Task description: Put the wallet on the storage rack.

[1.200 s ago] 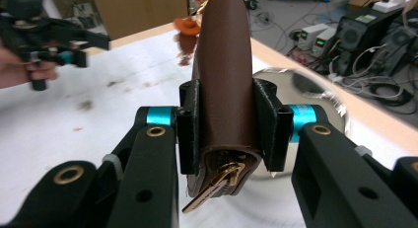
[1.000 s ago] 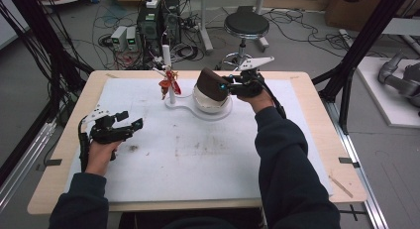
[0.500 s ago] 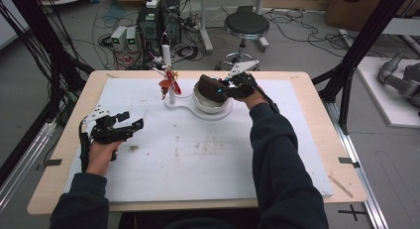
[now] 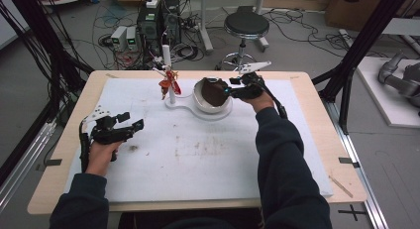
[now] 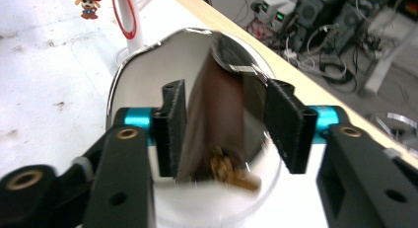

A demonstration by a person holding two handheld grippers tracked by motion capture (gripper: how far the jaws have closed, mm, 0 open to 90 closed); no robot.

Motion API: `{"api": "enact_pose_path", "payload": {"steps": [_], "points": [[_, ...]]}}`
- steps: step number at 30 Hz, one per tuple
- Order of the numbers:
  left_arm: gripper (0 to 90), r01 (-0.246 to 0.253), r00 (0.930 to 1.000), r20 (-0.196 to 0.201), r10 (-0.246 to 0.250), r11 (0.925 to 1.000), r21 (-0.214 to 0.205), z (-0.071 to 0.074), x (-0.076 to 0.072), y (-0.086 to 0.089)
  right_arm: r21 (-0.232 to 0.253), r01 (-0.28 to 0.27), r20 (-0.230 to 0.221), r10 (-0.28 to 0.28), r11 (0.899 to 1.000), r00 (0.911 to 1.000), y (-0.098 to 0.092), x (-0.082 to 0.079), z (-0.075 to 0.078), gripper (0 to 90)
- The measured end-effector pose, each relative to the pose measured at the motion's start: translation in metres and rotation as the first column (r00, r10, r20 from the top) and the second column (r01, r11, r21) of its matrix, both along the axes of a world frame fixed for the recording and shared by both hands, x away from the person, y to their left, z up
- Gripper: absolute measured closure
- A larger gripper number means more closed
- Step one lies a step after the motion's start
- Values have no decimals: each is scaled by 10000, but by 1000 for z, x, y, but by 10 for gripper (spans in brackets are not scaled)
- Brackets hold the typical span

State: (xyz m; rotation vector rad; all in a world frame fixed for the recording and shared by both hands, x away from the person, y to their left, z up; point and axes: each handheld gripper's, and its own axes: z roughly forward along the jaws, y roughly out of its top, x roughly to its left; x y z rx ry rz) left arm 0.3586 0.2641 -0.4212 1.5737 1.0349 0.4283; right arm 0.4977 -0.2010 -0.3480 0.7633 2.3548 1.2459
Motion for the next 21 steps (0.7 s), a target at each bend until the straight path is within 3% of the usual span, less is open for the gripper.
{"api": "enact_pose_path", "payload": {"steps": [2, 3, 4, 6, 8, 10, 13, 14, 16, 17, 21], "points": [[217, -22, 10000, 54, 22, 10000, -17, 0, 0, 1, 293, 283, 505, -297, 9992, 9983, -13, -12, 2, 493], [217, -22, 10000, 54, 22, 10000, -17, 0, 0, 1, 293, 283, 505, -297, 9992, 9983, -13, -12, 2, 493], [217, -53, 10000, 47, 53, 10000, -40, 1, 0, 1, 75, 592, 87, -593, 9982, 9982, -24, -20, 3, 427], [216, -99, 9999, 84, 99, 9999, -59, 1, 0, 1, 50, 816, 148, -817, 9967, 9966, -30, -26, 3, 425], [209, -117, 9998, 181, 121, 9997, -210, 1, -1, 2, 173, 1219, 210, -1222, 9924, 9923, -47, -46, -3, 384], [209, -101, 9998, 165, 105, 9996, -249, 2, -1, 2, 227, 1369, 108, -1371, 9903, 9905, -53, -53, -5, 368], [198, -32, 9987, 506, 46, 9996, -277, 4, -1, 2, 182, 2007, -30, -2007, 9795, 9797, -71, -83, -22, 288], [186, -32, 9987, 506, 46, 9996, -277, 4, -1, 2, 182, 2007, -30, -2007, 9795, 9797, -71, -83, -22, 288], [186, -144, 9980, 612, 153, 9998, -160, 5, -1, 2, 117, 2346, -209, -2343, 9720, 9719, -84, -103, -35, 237], [186, -144, 9980, 612, 153, 9998, -160, 5, -1, 2, 117, 2346, -209, -2343, 9720, 9719, -84, -103, -35, 237], [190, -75, 9969, 786, 66, 9999, 112, 4, 0, 1, 508, 2954, -260, -2944, 9540, 9553, -105, -126, -49, 215]]}}
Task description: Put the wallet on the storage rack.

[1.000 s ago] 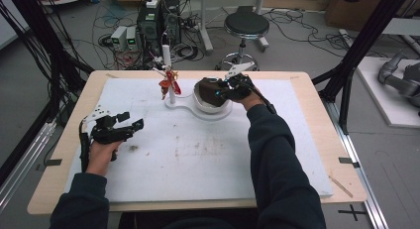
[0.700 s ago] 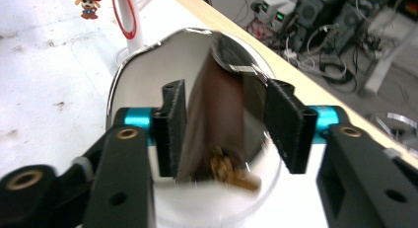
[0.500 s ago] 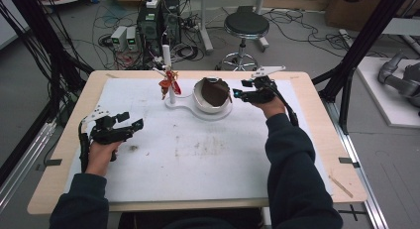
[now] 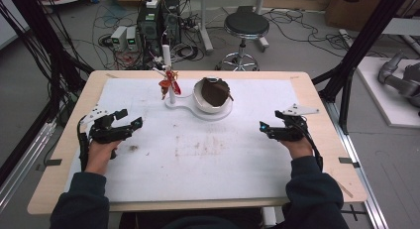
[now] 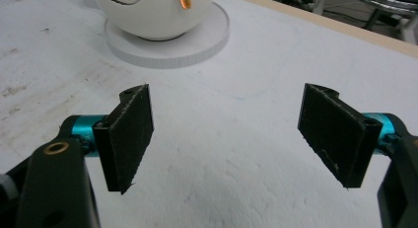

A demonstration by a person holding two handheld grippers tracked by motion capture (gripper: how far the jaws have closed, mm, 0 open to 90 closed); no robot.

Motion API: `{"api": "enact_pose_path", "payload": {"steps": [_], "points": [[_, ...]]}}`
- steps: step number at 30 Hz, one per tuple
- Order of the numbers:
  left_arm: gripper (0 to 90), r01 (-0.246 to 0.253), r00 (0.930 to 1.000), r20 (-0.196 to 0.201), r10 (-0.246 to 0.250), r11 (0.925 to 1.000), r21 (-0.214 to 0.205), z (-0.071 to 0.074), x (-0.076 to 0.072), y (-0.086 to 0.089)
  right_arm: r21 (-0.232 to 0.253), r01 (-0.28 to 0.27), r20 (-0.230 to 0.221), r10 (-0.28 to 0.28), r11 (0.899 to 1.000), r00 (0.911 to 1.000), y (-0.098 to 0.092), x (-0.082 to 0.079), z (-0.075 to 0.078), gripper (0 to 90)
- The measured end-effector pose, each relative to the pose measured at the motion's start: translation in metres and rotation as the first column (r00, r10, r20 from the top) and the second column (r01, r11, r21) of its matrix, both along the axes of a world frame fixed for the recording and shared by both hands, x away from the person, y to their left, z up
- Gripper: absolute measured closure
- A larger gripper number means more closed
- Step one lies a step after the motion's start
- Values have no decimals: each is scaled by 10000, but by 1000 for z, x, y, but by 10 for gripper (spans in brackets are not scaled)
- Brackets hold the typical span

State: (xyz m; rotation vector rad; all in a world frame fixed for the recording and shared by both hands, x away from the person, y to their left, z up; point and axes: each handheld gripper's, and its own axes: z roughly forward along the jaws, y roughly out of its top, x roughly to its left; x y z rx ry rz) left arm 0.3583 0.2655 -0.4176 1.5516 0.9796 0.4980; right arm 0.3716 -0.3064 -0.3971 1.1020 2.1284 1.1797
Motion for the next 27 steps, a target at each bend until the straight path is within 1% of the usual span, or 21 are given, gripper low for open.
{"api": "enact_pose_path", "payload": {"steps": [1, 2, 3, 4, 5, 8, 12, 14, 15, 17, 20, 21, 27], "points": [[190, 27, 10000, 46, -27, 10000, 76, 0, 0, -1, 0, 0, 0, 0, 10000, 10000, 0, 0, 0, 215], [191, 73, 9999, 112, -75, 9998, 172, 0, 0, -1, 169, 189, 34, -189, 9997, 9998, -7, -6, -5, 210], [191, 42, 9998, 182, -48, 9994, 330, 0, 0, -2, 229, 224, -3, -224, 9995, 9997, -10, -8, -6, 210], [191, 42, 9998, 182, -48, 9994, 330, 0, 0, -2, 207, 227, -27, -227, 9995, 9997, -12, -9, -7, 210], [190, 52, 10000, 67, -53, 9997, 219, -1, 1, -3, 241, 244, -49, -243, 9994, 9997, -14, -10, -7, 210], [188, -7, 10000, 29, 7, 9999, 138, 0, 0, -3, 326, 331, 60, -334, 9989, 9994, -18, -12, -6, 210], [188, -31, 10000, 81, 31, 10000, 14, 2, -2, -2, 273, 376, 210, -381, 9989, 9991, -18, -14, -5, 210], [188, -6, 10000, 69, 6, 10000, -10, 1, -2, -2, 236, 387, 197, -391, 9990, 9990, -18, -14, -5, 210], [188, 32, 10000, 40, -32, 10000, 61, 1, -2, -1, 197, 376, 200, -380, 9991, 9991, -18, -14, -6, 210], [187, 44, 10000, 13, -44, 10000, 15, 0, -3, -2, 146, 388, 165, -391, 9991, 9991, -18, -15, -6, 210], [189, 102, 9999, 5, -102, 9999, 74, 0, -5, -4, 143, 410, 147, -412, 9991, 9990, -16, -17, -7, 210], [192, 196, 9998, 18, -196, 9996, 189, 0, -7, -5, 140, 384, 196, -387, 9992, 9991, -16, -17, -7, 211], [193, 243, 9997, 65, -245, 9994, 250, 1, -8, -8, 147, 407, 284, -411, 9991, 9988, -13, -17, -6, 211]]}}
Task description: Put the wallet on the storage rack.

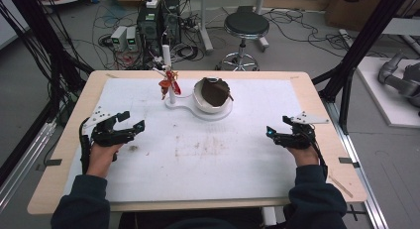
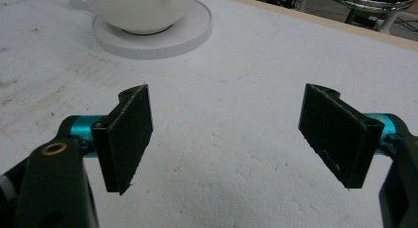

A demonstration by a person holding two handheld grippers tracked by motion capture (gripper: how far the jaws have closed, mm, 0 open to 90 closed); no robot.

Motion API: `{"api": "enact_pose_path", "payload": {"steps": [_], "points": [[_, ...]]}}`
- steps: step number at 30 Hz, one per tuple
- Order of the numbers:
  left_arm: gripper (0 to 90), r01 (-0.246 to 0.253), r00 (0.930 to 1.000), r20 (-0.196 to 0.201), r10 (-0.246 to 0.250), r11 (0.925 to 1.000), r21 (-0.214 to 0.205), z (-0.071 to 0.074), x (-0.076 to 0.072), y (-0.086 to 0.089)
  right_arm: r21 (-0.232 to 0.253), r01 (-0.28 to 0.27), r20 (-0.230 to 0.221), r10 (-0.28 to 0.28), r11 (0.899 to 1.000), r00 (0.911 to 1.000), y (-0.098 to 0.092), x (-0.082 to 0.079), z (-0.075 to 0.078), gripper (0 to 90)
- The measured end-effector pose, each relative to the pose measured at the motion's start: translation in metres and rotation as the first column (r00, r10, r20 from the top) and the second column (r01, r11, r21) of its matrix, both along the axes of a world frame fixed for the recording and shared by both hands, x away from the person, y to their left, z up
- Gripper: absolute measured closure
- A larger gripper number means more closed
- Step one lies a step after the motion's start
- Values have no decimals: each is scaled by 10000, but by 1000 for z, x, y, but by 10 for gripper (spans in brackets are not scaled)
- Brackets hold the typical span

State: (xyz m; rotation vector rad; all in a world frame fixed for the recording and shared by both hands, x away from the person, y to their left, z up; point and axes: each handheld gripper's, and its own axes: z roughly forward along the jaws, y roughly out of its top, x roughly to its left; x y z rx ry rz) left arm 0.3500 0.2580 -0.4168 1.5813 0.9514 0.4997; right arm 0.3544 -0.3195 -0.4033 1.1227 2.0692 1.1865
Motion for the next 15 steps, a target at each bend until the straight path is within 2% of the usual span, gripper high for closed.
{"api": "enact_pose_path", "payload": {"steps": [15], "points": [[195, 15, 10000, -45, -15, 10000, -23, -2, 2, -1, 30, 98, -55, -98, 9999, 9999, -2, 1, -2, 211]]}}
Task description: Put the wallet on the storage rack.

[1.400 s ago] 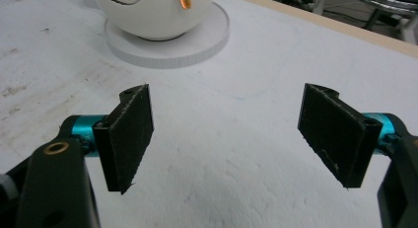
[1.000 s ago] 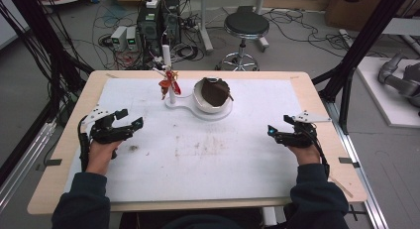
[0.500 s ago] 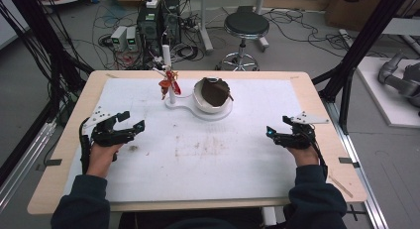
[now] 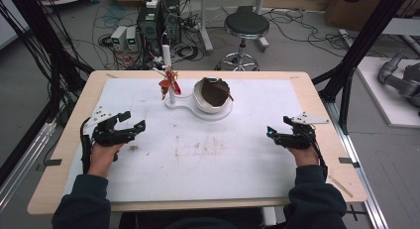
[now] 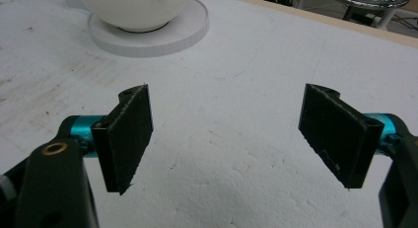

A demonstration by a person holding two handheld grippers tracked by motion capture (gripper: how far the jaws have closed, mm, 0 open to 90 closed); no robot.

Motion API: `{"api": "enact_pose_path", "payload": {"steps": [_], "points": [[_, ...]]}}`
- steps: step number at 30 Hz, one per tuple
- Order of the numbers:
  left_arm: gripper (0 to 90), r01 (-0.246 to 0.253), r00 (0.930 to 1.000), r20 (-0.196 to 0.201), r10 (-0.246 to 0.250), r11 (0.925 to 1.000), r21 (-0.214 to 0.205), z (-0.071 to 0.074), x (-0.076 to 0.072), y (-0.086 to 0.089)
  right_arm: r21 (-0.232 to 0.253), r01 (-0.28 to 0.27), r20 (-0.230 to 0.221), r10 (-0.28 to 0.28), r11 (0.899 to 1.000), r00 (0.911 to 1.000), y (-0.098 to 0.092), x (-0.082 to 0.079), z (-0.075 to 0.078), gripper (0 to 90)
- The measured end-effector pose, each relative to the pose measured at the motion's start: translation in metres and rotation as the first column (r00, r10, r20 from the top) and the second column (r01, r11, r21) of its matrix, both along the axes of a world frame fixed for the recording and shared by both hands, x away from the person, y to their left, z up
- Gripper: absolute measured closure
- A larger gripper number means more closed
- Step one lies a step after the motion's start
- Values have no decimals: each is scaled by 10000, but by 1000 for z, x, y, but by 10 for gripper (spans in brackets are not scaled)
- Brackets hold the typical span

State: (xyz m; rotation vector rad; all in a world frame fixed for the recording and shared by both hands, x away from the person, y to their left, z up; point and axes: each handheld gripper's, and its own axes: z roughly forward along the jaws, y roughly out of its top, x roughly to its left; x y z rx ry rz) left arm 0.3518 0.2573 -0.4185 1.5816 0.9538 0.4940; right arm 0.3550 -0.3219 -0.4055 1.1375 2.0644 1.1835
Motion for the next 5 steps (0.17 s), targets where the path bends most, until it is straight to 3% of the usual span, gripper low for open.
{"api": "enact_pose_path", "payload": {"steps": [5], "points": [[196, -21, 10000, -33, 21, 10000, -51, 0, 0, 0, -4, 39, 12, -39, 10000, 10000, -1, 1, 0, 212]]}}
